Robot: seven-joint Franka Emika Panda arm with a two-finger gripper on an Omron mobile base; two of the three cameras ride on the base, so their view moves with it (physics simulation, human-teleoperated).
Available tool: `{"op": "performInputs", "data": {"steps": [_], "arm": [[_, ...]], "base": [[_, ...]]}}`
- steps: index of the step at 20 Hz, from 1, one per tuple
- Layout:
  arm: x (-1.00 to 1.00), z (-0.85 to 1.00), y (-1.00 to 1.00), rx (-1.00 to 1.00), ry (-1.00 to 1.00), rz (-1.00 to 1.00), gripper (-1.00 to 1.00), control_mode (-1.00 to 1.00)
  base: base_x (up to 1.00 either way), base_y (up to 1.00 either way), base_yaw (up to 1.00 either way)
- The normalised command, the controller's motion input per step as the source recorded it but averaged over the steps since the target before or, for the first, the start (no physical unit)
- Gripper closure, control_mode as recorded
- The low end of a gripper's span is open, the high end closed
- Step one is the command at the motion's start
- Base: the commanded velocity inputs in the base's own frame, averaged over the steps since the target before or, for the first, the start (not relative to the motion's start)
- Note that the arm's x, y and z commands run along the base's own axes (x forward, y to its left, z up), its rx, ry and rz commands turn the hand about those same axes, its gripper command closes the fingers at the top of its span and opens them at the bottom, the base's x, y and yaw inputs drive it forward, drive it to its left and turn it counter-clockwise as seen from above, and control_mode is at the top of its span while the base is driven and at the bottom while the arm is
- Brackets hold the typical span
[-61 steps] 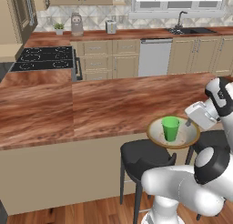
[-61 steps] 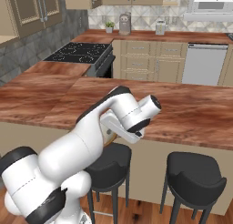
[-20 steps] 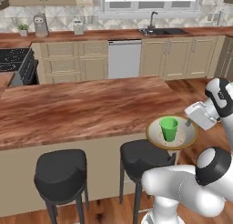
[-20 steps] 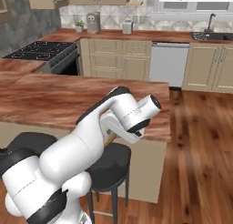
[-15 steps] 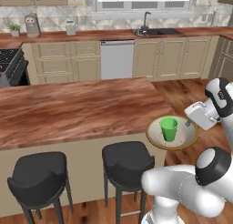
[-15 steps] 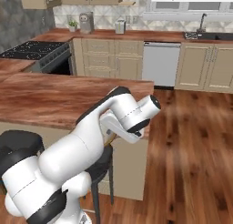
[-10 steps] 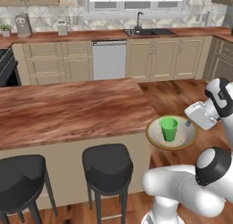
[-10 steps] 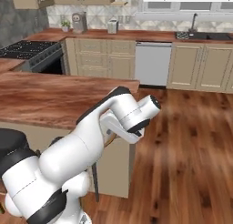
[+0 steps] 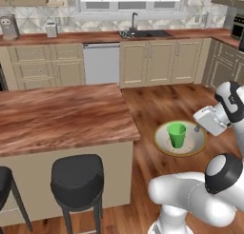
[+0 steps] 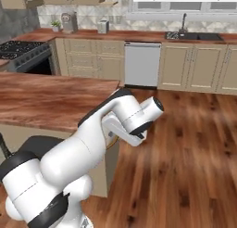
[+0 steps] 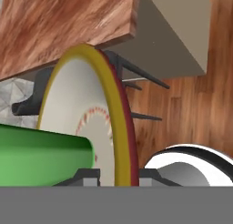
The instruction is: Place the cup inside the bowl on the dining table and move the bowl to any counter.
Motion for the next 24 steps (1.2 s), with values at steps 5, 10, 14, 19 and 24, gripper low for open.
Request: {"op": "performInputs", "data": {"steps": [5, 10, 14, 19, 24], "arm": [[0.00, 0.00, 0.00, 0.00, 0.00, 0.00, 1.00, 1.00], [0.00, 0.00, 0.00, 0.00, 0.00, 0.00, 1.00, 1.00], [0.00, 0.00, 0.00, 0.00, 0.00, 0.00, 1.00, 1.00], [0.00, 0.00, 0.00, 0.00, 0.00, 0.00, 1.00, 1.00], [0.00, 0.00, 0.00, 0.00, 0.00, 0.00, 1.00, 1.00]], "base": [[0.34, -0.60, 0.00], [0.53, -0.43, 0.00], [0.84, -0.35, 0.00], [0.96, -0.40, 0.00], [0.87, -0.63, 0.00]]}}
